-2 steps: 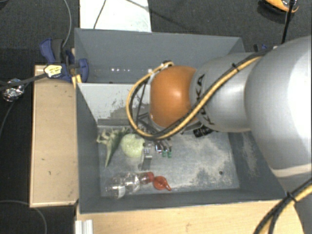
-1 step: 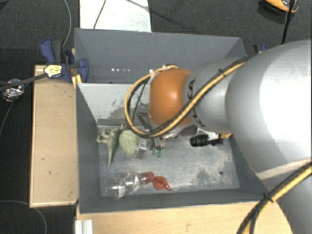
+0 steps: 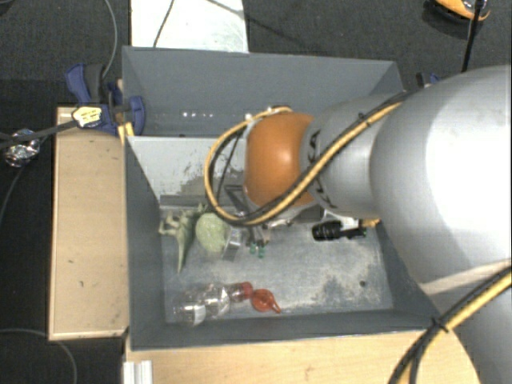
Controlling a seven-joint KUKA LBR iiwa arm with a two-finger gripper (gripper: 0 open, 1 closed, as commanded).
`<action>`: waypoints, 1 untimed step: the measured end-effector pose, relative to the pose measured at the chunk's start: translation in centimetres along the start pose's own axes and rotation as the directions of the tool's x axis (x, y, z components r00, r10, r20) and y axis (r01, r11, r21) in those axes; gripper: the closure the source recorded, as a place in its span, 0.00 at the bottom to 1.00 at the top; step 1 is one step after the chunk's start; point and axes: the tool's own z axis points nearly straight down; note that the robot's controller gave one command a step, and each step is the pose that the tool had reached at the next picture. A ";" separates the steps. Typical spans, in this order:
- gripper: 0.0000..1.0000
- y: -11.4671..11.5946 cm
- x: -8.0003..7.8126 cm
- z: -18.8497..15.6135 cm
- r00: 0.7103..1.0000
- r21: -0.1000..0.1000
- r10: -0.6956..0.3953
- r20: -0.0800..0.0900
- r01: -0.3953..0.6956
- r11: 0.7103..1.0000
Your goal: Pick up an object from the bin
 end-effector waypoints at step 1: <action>1.00 0.7 -1.4 -3.2 0.999 0.001 -0.043 0.000 0.043 0.999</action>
Offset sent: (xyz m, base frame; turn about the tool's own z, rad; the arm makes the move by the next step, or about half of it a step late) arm 0.0208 -0.0004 0.0544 -0.0176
